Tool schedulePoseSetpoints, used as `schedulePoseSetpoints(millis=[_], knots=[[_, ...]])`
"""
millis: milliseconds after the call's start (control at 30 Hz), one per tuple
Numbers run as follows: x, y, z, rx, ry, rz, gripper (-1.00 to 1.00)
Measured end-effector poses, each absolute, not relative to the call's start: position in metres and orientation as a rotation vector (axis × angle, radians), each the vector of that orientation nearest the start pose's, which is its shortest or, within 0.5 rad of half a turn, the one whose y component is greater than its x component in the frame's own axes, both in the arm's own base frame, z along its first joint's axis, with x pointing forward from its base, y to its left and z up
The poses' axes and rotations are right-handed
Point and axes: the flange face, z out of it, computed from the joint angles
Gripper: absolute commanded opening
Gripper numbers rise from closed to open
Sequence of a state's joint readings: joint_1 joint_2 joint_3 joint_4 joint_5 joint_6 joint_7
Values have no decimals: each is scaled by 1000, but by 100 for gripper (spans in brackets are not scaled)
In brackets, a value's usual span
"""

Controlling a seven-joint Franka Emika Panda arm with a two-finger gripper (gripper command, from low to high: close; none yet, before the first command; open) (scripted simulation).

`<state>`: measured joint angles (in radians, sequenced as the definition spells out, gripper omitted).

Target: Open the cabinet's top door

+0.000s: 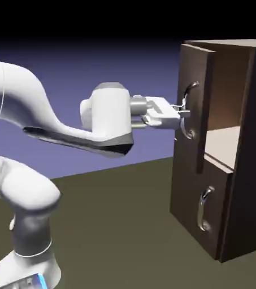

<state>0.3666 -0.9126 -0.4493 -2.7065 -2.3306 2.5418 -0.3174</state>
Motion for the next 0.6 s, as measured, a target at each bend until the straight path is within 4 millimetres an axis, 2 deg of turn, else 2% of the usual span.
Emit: schedulePoseSetpoints(millis=[333,600], knots=[[307,24,522,1009,1206,138,-100],[289,79,522,1127,1094,-23,-100]])
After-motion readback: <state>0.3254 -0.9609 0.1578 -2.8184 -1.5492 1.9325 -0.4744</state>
